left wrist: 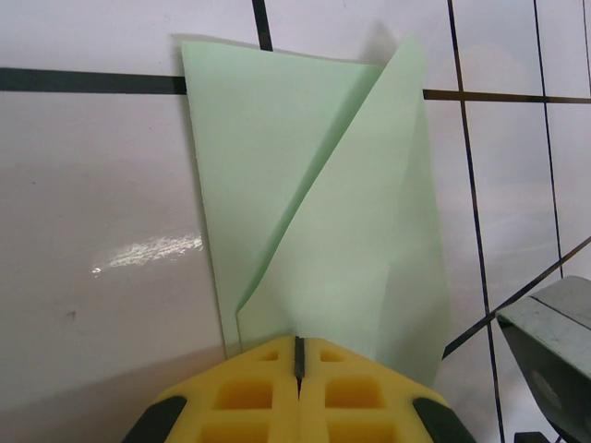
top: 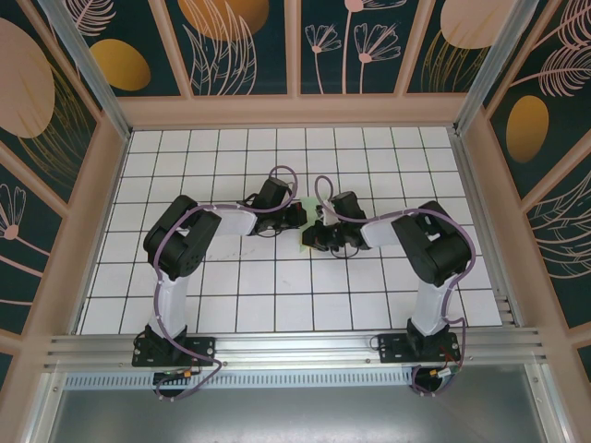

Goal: Fold a paper plane with a square sheet of paper (pick it up from the middle)
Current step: Fourth fold the wing at the center of the table.

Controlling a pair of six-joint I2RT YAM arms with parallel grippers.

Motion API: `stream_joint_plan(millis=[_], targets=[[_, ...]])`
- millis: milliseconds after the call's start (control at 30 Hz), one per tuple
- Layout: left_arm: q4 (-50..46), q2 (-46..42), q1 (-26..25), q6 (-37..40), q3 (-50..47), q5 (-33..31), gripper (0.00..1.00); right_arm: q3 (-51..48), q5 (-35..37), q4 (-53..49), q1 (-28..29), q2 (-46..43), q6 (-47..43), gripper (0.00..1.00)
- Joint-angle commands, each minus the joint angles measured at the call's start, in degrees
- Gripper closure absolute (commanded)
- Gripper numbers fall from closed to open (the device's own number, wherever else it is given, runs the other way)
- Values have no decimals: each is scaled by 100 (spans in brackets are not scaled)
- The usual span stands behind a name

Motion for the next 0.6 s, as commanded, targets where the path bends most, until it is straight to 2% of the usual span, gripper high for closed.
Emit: stream_joint_plan(millis=[0, 300, 567], targets=[[-832, 159, 61, 59, -275, -560, 100, 117, 571, -474, 283, 387, -223, 89], [-835, 154, 55, 98, -255, -565, 100, -278, 524, 331, 5, -691, 299, 88], [-832, 157, 64, 115, -233, -534, 100, -178, 436, 319, -184, -424, 278, 88]])
